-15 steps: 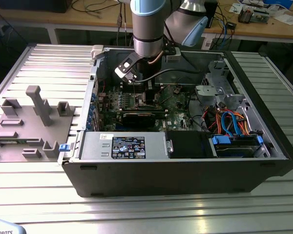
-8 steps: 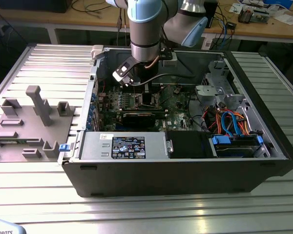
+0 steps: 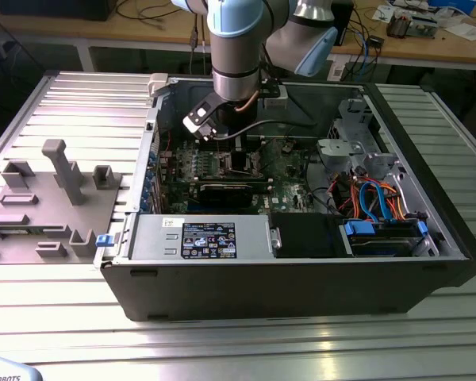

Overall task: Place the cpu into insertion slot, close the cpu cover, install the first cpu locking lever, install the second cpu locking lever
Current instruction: 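Place the cpu into insertion slot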

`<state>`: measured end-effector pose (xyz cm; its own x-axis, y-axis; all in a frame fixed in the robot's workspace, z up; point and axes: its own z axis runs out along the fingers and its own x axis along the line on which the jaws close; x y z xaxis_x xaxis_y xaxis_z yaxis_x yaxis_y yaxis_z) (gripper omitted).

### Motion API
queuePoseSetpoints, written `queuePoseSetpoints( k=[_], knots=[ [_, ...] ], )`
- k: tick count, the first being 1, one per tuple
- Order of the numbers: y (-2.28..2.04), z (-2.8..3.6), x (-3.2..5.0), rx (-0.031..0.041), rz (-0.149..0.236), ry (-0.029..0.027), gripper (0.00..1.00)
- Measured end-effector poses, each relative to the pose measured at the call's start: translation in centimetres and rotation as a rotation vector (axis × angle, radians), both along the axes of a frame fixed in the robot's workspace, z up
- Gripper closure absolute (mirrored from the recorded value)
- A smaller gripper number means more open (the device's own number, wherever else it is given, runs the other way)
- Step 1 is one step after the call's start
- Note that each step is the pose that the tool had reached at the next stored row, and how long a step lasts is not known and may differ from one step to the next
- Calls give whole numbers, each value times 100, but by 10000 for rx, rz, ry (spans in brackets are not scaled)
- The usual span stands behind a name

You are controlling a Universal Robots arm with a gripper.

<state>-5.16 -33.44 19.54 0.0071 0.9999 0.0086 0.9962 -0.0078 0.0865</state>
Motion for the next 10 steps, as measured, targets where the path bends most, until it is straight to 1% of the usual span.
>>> queuePoseSetpoints(
  k=[1,2,3,6,10],
  knots=[
    [2,-3,1,11,0,-2,44],
    [1,-2,1,3,0,-4,44],
    [1,-2,1,1,0,-4,39],
    [0,0,0,-4,0,1,39],
    [-13,0,0,-4,-1,0,39]
  ],
)
